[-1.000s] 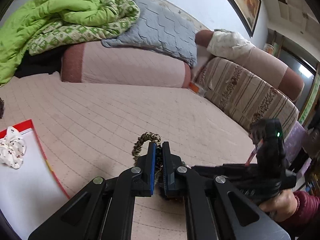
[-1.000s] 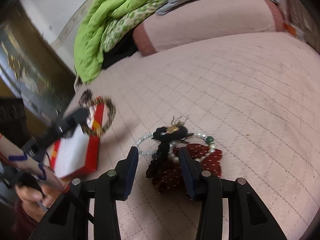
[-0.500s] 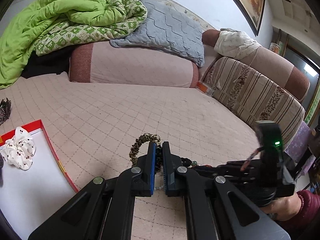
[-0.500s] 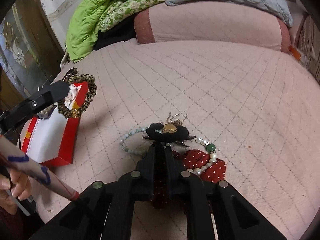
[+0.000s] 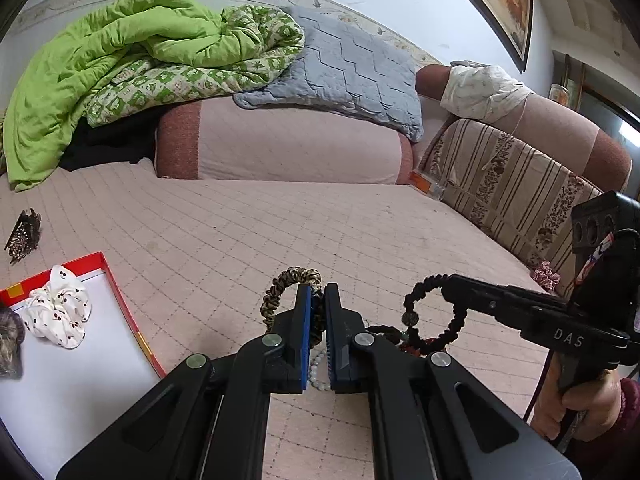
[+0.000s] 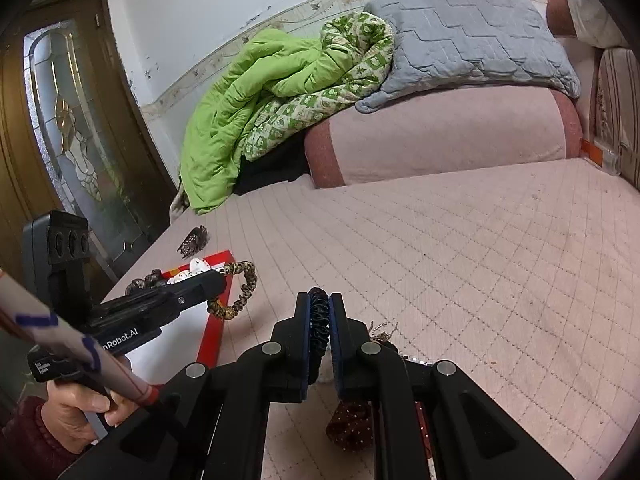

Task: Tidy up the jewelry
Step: 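Grasp the gold beaded bracelet with left gripper while right grasps black hair tie, then carry the gold bracelet and black hair tie over the white tray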

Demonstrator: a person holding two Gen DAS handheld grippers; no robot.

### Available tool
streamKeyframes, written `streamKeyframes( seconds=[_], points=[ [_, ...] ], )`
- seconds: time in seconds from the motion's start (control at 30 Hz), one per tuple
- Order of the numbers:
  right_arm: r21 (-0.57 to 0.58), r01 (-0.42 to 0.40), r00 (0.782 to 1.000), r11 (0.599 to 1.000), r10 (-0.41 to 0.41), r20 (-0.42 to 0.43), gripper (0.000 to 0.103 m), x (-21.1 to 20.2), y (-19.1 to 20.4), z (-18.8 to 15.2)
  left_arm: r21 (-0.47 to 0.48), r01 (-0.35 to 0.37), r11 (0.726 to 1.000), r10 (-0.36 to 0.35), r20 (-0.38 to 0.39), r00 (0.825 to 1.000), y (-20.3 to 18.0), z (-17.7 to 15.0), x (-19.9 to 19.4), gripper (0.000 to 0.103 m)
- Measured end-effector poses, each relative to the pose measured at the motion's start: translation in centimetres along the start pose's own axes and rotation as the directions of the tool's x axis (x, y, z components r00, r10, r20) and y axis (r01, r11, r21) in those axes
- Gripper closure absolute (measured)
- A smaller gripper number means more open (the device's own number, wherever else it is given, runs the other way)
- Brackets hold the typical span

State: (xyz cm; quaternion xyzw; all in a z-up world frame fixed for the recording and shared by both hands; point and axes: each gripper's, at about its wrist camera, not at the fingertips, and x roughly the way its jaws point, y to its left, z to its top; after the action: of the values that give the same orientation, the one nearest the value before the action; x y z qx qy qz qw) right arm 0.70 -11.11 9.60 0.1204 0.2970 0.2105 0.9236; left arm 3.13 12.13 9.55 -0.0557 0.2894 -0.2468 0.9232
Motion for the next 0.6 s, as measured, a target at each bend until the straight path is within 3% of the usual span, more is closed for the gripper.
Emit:
streamKeyframes(
  seconds=[0.2, 0.6],
  points=[
    [0.049, -0.019, 1.000, 0.999, 0.020, -0.024, 0.093, 0.9, -0.5, -0.2, 0.000, -0.043, 0.999, 0.043, 0.011, 0.999, 0.5, 0.1, -0.4, 0.097],
    [0.032, -0.039, 0.998, 0.999, 0.041, -0.049, 0.093, 2.6, 1.1, -0.4, 0.018, -0.150, 0.988, 0.150, 0.023, 0.988, 1.9, 0.0, -2.0, 0.097]
  ],
)
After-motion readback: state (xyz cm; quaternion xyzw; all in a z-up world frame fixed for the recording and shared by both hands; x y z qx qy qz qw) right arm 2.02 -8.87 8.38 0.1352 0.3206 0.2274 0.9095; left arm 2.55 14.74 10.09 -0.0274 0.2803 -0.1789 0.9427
